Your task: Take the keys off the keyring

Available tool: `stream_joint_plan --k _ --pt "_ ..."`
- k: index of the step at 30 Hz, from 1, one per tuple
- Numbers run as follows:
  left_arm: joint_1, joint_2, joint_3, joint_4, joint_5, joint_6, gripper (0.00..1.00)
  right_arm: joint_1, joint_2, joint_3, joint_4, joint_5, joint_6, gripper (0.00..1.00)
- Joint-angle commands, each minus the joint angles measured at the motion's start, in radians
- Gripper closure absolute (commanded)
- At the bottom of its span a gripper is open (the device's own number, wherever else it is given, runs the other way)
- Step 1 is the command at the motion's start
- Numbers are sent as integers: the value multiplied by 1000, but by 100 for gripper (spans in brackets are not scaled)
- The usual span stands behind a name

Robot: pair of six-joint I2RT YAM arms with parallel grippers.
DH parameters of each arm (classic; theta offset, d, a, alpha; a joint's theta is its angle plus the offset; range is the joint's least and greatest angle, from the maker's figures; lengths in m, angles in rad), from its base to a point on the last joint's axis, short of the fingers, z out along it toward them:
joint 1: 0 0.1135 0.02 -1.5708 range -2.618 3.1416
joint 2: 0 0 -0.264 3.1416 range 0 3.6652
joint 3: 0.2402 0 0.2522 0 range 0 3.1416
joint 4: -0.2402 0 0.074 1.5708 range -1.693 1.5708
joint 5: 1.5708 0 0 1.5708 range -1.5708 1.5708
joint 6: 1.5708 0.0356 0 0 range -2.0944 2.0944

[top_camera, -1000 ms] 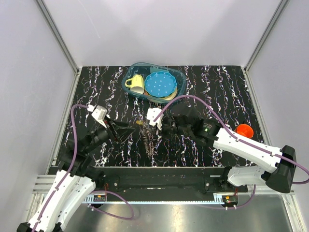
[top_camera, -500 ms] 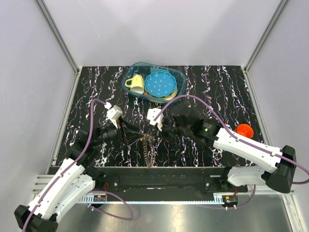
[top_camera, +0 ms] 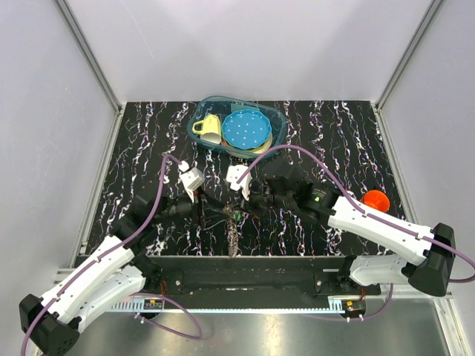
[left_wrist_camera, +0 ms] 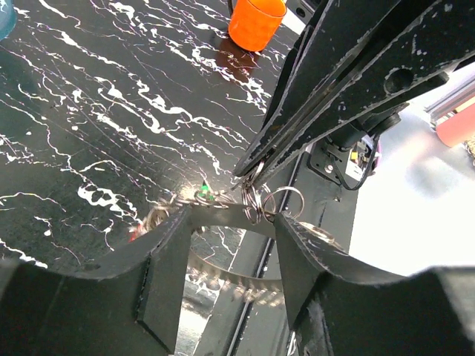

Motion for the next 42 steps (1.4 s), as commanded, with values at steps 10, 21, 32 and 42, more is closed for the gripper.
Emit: stream_joint_plan --k 10,21,32,42 --pt "-28 16 47 71 -74 50 67 -5 -47 36 45 -75 32 100" --pt "-33 -93 6 88 -154 87 100 -36 -77 -8 42 -112 75 100" --pt "-33 -209 -86 208 -234 1 100 -57 -73 -60 113 -223 196 100" --pt "-33 -122 82 -128 -208 158 47 -85 -83 -56 105 -167 45 100"
